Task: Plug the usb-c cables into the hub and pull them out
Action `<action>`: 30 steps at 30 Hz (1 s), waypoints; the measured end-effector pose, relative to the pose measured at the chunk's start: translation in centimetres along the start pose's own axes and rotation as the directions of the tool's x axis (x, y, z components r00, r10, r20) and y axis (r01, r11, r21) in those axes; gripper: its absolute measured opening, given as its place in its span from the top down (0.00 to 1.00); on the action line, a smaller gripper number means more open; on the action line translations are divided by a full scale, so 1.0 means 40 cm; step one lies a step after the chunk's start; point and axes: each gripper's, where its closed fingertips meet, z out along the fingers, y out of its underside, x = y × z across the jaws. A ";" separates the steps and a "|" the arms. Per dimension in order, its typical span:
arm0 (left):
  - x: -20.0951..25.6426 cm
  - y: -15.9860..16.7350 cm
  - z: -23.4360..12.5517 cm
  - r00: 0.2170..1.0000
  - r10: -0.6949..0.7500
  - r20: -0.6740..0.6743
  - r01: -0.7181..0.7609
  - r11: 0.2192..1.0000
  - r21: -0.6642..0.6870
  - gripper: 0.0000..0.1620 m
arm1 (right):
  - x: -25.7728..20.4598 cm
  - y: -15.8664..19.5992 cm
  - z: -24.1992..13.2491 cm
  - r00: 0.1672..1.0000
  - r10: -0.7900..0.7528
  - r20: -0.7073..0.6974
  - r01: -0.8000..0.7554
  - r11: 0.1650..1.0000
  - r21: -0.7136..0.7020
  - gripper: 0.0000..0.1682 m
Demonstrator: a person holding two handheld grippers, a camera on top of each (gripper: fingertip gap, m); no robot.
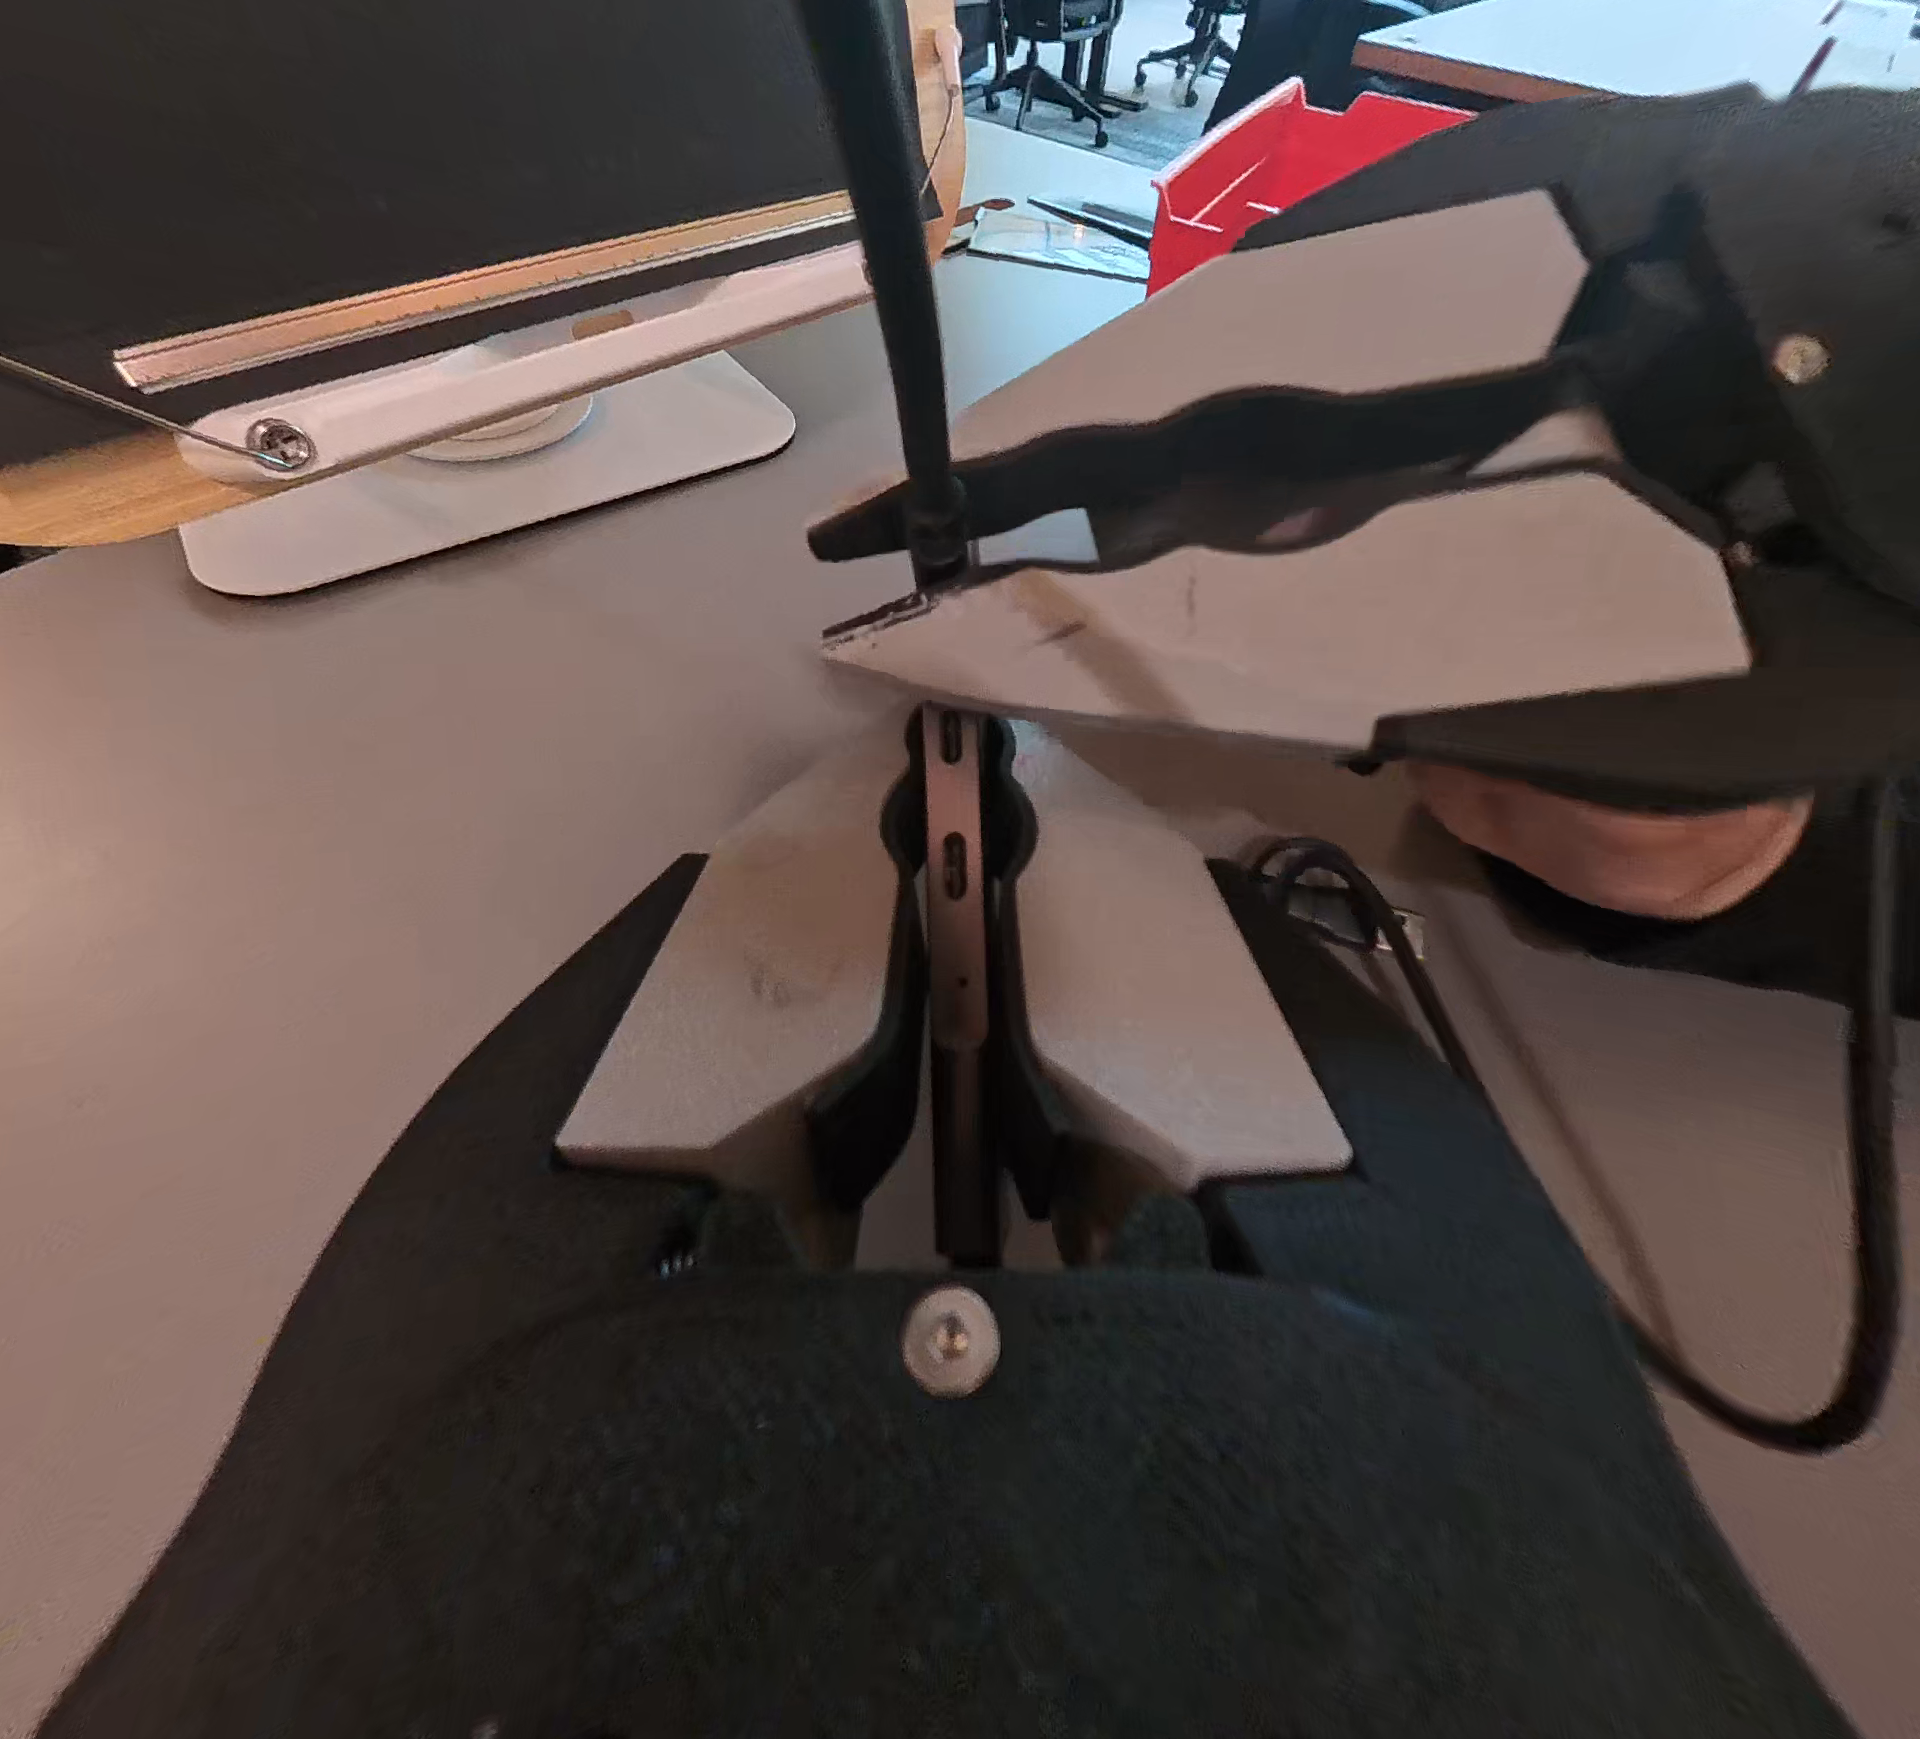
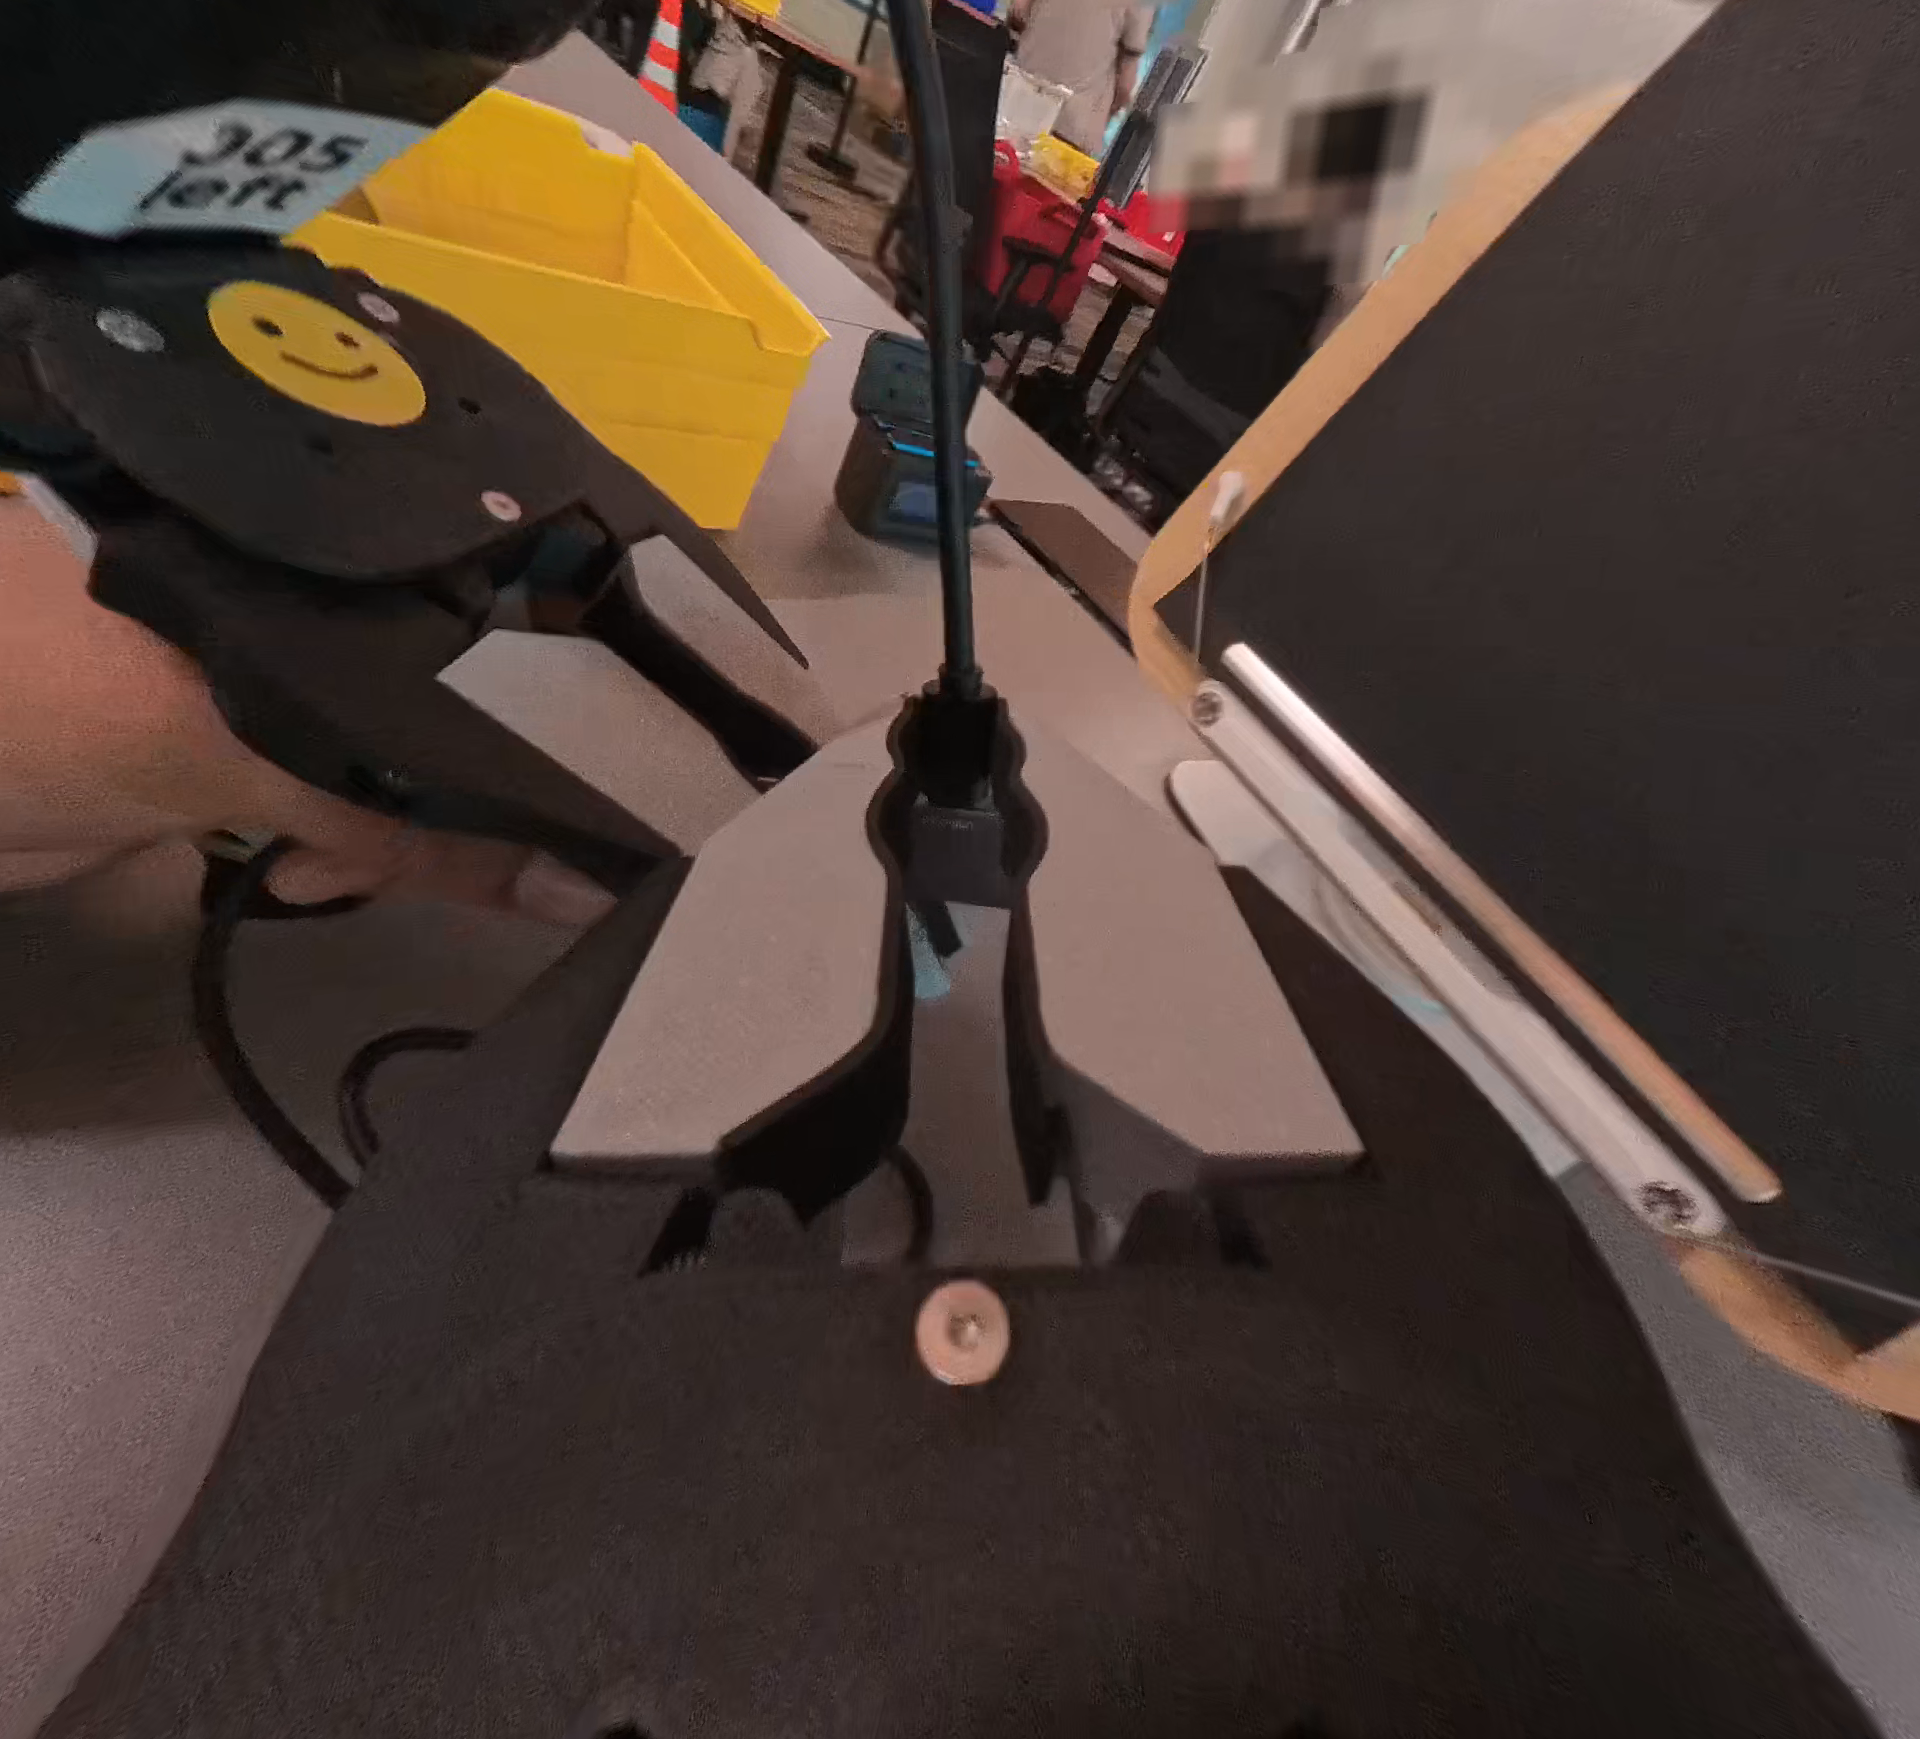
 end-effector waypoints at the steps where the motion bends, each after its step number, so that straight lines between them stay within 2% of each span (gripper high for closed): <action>1: -0.003 0.000 -0.001 1.000 -0.005 0.005 0.005 1.000 0.006 0.97 | -0.001 0.000 0.003 0.996 -0.077 -0.034 0.077 0.997 -0.005 0.95; 3: -0.016 0.011 -0.002 1.000 0.013 0.022 -0.013 1.000 0.014 0.97 | -0.008 0.012 0.017 0.991 -0.128 -0.043 0.126 0.991 -0.042 0.94; 6: -0.003 -0.003 -0.011 0.999 0.040 0.002 -0.040 0.997 0.064 0.97 | -0.016 -0.004 0.007 0.996 -0.087 -0.002 0.087 0.996 -0.009 0.94; 13: -0.019 -0.006 -0.008 0.982 0.151 0.116 -0.156 0.987 0.028 0.97 | -0.009 0.012 0.003 0.999 -0.042 0.006 0.043 0.998 -0.056 0.94; 18: -0.021 -0.006 -0.006 0.975 0.170 0.140 -0.174 0.985 0.017 0.97 | -0.006 0.016 0.000 0.999 -0.052 -0.006 0.051 0.991 -0.125 0.94; 22: -0.021 -0.004 -0.004 0.969 0.191 0.160 -0.194 0.981 0.004 0.97 | -0.003 0.016 -0.005 0.992 -0.120 -0.033 0.113 0.981 -0.158 0.93; 27: -0.022 -0.002 -0.003 0.960 0.216 0.178 -0.217 0.976 -0.013 0.97 | 0.003 0.019 -0.014 0.995 -0.093 -0.030 0.086 0.978 -0.188 0.91; 30: -0.023 -0.005 -0.005 0.962 0.211 0.172 -0.214 0.977 -0.006 0.97 | -0.001 0.014 -0.021 0.996 -0.084 -0.023 0.079 0.981 -0.180 0.92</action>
